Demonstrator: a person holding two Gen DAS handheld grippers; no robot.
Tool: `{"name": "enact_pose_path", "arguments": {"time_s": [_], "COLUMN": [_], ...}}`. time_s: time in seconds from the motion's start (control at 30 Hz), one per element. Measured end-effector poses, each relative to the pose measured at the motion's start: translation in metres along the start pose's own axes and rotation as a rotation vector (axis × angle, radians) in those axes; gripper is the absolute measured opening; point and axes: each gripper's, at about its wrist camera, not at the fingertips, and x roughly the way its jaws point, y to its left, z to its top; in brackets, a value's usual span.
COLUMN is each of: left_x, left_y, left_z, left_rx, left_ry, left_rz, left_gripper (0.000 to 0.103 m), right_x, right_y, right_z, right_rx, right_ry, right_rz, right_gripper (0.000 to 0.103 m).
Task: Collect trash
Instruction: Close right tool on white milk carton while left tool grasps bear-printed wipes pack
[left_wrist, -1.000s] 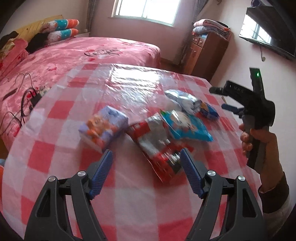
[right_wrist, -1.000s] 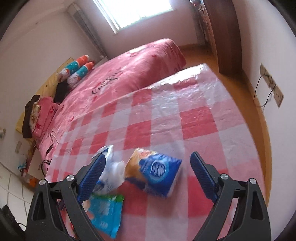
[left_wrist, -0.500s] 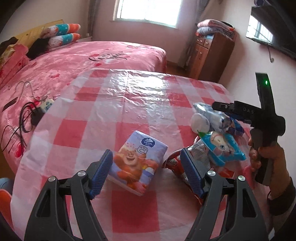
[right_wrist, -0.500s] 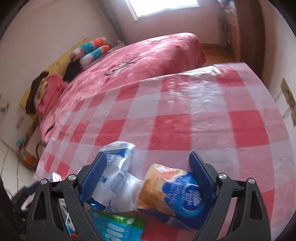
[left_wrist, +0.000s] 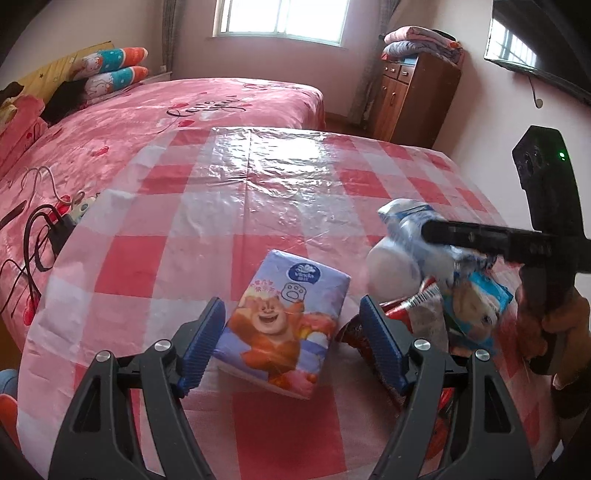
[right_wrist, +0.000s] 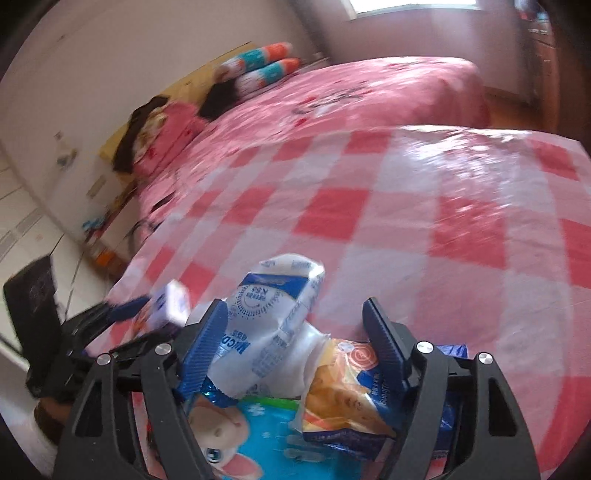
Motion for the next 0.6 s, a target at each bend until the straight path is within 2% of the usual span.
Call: {"name": "enact_pose_path", "arguments": {"time_s": [0.1, 0.27, 0.43, 0.53, 0.6], "left_x": [-0.001, -0.004, -0.011, -0.014, -0.017], "left_y": [-0.001, 0.003, 0.004, 0.003, 0.003], "left_z": [-0.002, -0.007, -0.014, -0.019, -0.022], "left_rx": [-0.001, -0.038, -0.07, -0.074, -0.081], "left_ry": [0.001, -0.001, -0.009, -0.01, -0.01], "left_rz": [-0.002, 0.014, 0.018, 0.025, 0.029], "left_gripper": [0.074, 0.057, 0.056, 0.056, 0.056], "right_x": [0.003, 0.006, -0.002, -0.005, -0.004], "right_y": [0.018, 0.05, 0.063, 0.065, 0.062], "right_z": [-0.008, -0.027, -0.038, -0.037, -0.035], "right_rx": [-0.037, -0.128, -0.127, -0.119, -0.093], "right_ry": [0.026, 0.055, 0.027, 0.007, 0.026], "right_rz": [0.027, 0.039, 0.048, 0.026, -0.003], "right_gripper": [0.075, 0.076, 0.077, 0.077, 0.078]}}
